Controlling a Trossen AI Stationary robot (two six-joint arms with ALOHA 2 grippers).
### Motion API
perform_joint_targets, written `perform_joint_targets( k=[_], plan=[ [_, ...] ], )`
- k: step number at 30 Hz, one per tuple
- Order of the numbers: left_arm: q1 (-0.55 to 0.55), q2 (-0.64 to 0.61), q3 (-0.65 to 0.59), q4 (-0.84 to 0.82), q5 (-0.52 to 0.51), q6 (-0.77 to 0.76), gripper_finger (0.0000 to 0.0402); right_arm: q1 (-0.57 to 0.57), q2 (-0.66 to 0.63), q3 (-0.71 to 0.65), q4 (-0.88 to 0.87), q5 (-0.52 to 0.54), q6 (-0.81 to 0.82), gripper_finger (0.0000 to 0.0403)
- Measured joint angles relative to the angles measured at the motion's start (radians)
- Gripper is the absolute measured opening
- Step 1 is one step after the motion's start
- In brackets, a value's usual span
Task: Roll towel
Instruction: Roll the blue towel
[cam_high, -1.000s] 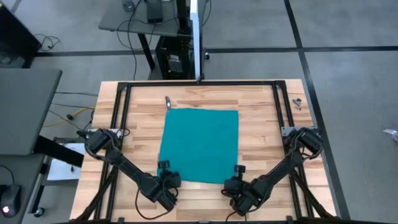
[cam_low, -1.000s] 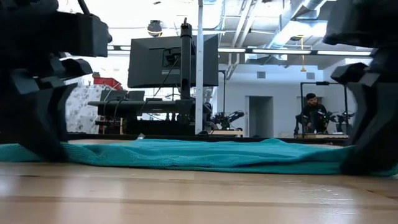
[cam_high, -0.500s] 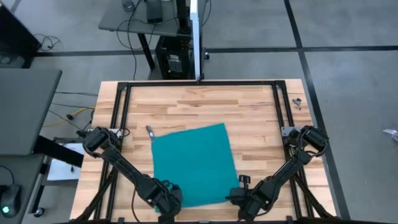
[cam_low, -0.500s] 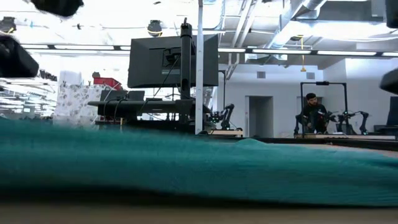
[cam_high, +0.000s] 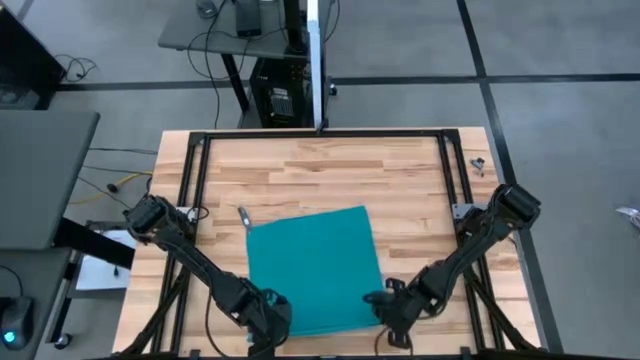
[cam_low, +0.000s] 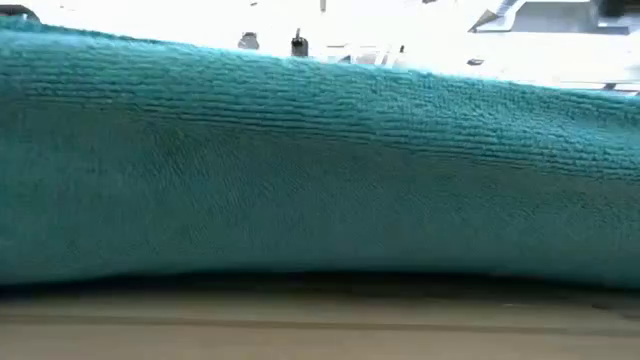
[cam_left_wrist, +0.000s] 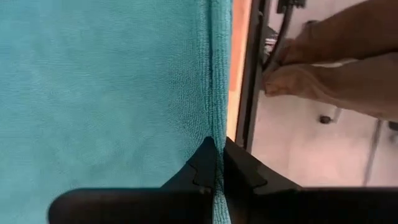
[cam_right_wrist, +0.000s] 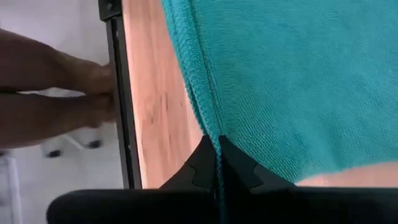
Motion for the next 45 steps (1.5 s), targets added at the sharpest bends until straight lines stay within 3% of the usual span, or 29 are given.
perform_joint_targets(
  k=[4,9,17,32,45],
  plan=[
    [0.017,-0.022,-0.094,0.156,0.031,-0.024,0.0,-0.058,-0.061,-0.07,0.043,-0.076,0.006,0.0],
    [0.053,-0.088,-0.164,0.171,0.033,-0.02,0.0,-0.113,-0.084,-0.162,0.164,-0.175,0.009,0.0],
    [0.11,-0.191,-0.278,0.19,0.037,-0.012,0.0,-0.201,-0.106,-0.21,0.182,-0.243,-0.018,0.0],
    [0.179,-0.205,-0.372,0.207,0.011,-0.018,0.0,-0.344,-0.099,-0.238,0.11,-0.255,-0.117,0.0],
    [0.182,-0.202,-0.372,0.205,-0.003,-0.025,0.0,-0.353,-0.096,-0.237,0.099,-0.25,-0.144,0.0]
  ],
)
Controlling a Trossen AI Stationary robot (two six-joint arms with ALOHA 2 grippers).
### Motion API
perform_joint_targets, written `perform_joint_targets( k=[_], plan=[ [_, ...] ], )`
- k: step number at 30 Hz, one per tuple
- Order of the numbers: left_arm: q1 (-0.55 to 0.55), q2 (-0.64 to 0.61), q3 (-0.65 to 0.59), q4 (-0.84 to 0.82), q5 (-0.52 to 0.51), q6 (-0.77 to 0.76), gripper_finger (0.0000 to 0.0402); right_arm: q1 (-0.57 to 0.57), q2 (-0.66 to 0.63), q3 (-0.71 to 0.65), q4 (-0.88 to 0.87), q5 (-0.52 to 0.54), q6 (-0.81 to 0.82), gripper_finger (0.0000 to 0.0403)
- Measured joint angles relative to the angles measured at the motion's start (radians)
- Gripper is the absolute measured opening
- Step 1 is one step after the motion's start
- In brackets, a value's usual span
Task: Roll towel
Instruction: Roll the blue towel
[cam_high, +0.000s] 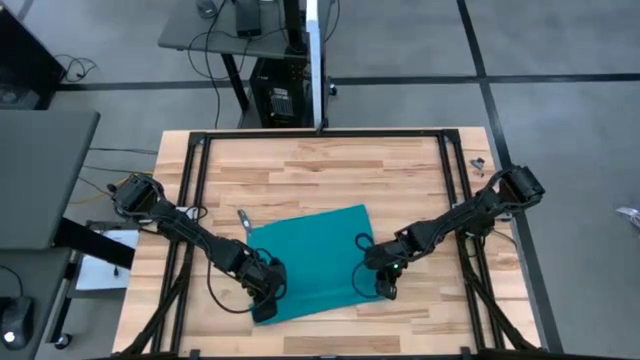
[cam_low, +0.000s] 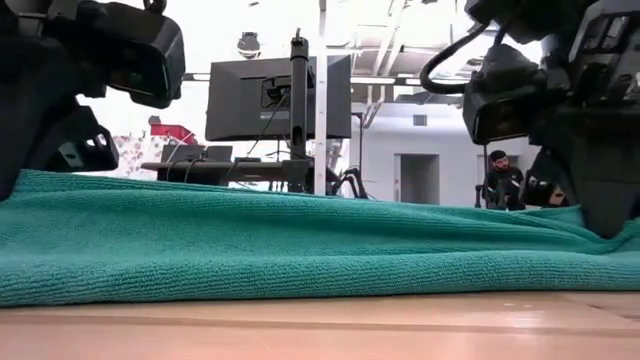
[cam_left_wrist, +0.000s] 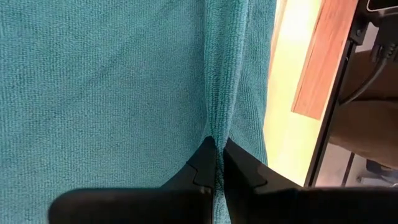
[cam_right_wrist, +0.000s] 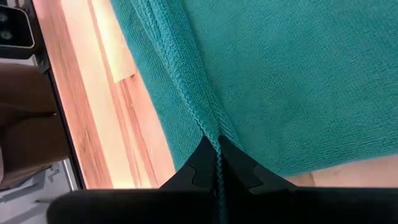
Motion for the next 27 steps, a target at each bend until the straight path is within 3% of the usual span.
perform_joint_targets(
  k=[7,11,19,27],
  plan=[
    [0.003,0.0,0.0,-0.005,-0.02,-0.021,0.0,-0.022,0.0,-0.001,-0.005,0.008,0.002,0.0007],
    [0.006,0.0,0.0,-0.019,-0.032,-0.044,0.0001,-0.034,0.0,-0.001,-0.008,0.007,0.02,0.0036],
    [0.005,-0.001,0.0,-0.029,-0.043,-0.045,0.006,-0.089,-0.004,-0.002,-0.014,0.005,0.02,0.0114],
    [0.008,-0.023,0.019,-0.067,-0.047,-0.042,0.0083,-0.135,-0.058,-0.001,-0.036,0.004,-0.007,0.014]
  ],
)
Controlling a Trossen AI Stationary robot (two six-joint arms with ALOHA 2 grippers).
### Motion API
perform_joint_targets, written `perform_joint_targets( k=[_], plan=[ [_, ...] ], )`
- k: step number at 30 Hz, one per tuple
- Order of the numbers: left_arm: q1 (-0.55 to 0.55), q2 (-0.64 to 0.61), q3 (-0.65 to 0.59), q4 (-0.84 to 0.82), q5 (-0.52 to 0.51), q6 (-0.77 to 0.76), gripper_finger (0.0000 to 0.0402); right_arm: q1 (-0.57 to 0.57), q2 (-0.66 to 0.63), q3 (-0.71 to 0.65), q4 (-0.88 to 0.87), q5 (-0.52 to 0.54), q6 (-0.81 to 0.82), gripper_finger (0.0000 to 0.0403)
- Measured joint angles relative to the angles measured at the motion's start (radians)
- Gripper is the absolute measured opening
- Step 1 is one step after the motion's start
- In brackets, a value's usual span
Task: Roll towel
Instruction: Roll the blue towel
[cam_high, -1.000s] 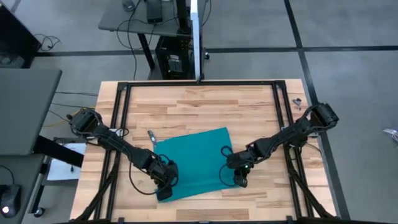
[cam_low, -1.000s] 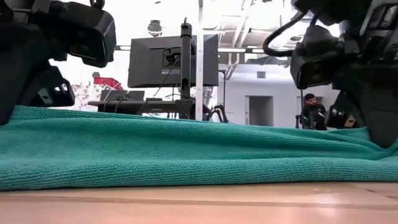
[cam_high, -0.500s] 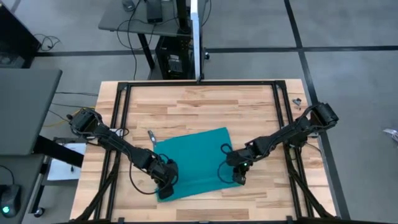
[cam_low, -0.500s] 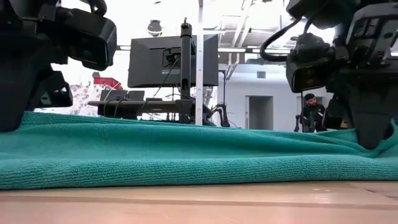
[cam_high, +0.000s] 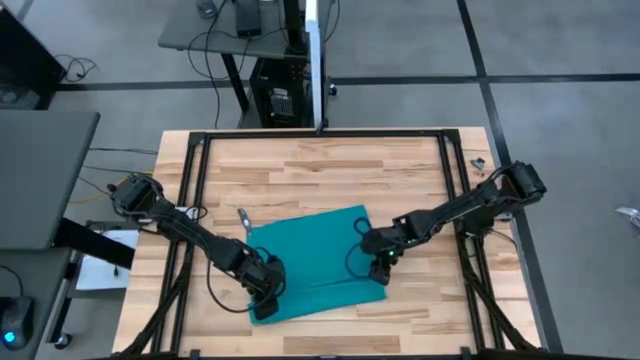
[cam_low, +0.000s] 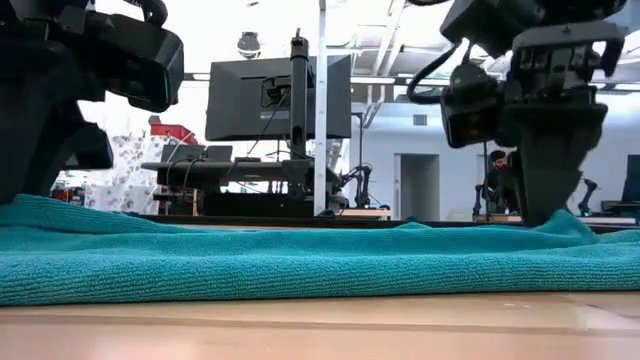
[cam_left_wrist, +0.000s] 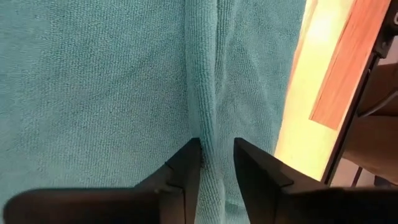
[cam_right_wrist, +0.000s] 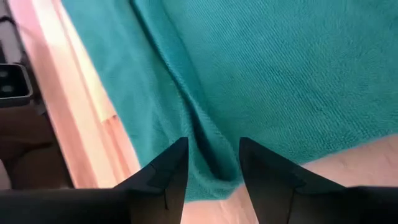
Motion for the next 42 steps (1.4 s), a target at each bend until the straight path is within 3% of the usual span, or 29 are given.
perform_joint_targets(
  k=[5,10,13,18,27,35,42],
  plan=[
    [0.004,-0.058,0.042,-0.142,-0.032,0.044,0.0083,-0.031,-0.097,0.0,-0.05,0.001,-0.048,0.0141],
    [-0.005,-0.095,0.045,-0.089,-0.072,0.045,0.0083,-0.016,-0.163,0.002,0.006,0.013,-0.079,0.0137],
    [-0.025,-0.087,0.044,-0.028,-0.073,0.025,0.0083,0.025,-0.165,0.002,0.032,0.083,-0.09,0.0135],
    [-0.068,-0.06,0.042,0.068,-0.068,-0.001,0.0083,0.108,-0.1,0.002,0.136,0.136,-0.089,0.0134],
    [-0.073,0.048,0.039,-0.018,-0.068,-0.021,0.0083,0.134,0.079,0.002,0.188,0.137,-0.021,0.0134],
    [-0.053,0.048,0.04,-0.225,-0.159,-0.037,0.0083,0.103,0.086,0.002,0.177,0.169,-0.023,0.0134],
    [-0.042,0.047,0.05,-0.275,-0.191,-0.048,0.008,0.072,0.079,0.002,0.163,0.247,-0.043,0.0134]
  ],
)
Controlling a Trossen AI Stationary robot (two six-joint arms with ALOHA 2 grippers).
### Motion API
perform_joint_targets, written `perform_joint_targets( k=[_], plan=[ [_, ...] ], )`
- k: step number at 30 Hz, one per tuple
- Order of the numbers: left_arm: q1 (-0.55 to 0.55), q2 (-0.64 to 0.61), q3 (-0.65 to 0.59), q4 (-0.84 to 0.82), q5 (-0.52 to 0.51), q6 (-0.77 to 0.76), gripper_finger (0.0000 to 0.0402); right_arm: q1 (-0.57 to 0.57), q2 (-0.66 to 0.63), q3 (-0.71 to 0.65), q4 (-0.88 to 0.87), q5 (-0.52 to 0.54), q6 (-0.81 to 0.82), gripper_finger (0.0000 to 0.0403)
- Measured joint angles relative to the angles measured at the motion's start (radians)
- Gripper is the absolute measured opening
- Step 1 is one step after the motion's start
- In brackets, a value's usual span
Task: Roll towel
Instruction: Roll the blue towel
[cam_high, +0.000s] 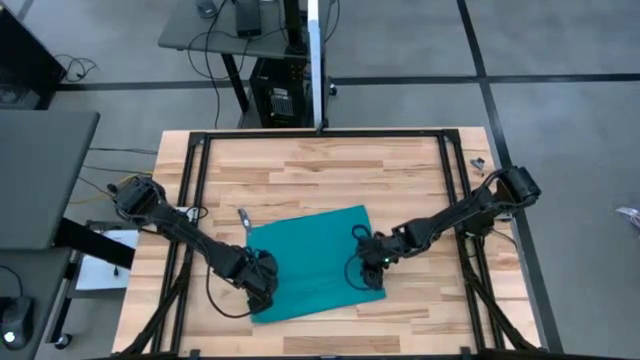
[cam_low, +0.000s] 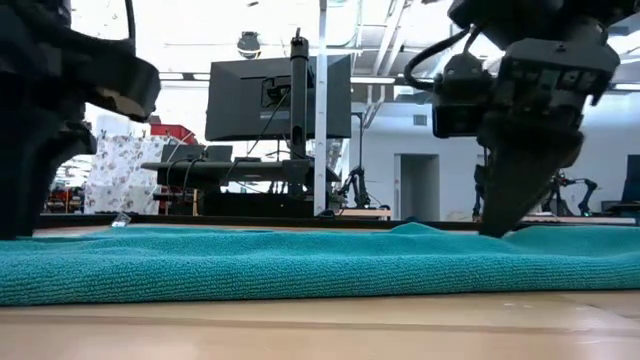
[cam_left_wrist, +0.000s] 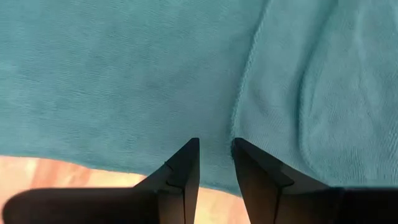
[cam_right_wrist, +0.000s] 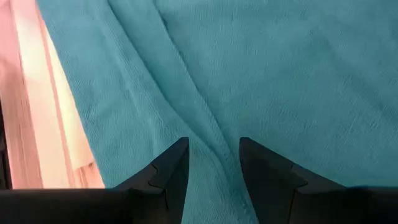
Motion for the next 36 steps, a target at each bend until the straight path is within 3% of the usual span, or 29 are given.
perform_joint_targets(
  k=[8,13,20,25,36],
  plan=[
    [-0.014,-0.043,0.06,0.124,-0.001,0.064,0.0077,0.02,-0.089,0.001,0.0,0.0,-0.049,0.0134],
    [-0.024,-0.032,0.033,0.168,-0.002,-0.001,0.0079,0.029,-0.093,0.001,-0.001,0.002,-0.057,0.0134],
    [-0.024,-0.032,-0.002,0.232,-0.002,-0.044,0.0127,0.033,-0.088,0.001,-0.002,0.004,-0.057,0.0134],
    [-0.024,0.004,-0.002,0.216,-0.005,-0.024,0.0149,0.033,-0.087,0.001,-0.004,0.014,-0.062,0.0134],
    [-0.034,0.054,-0.002,0.21,0.027,-0.023,0.0149,0.033,-0.086,0.001,-0.004,0.022,-0.078,0.0134]
  ],
)
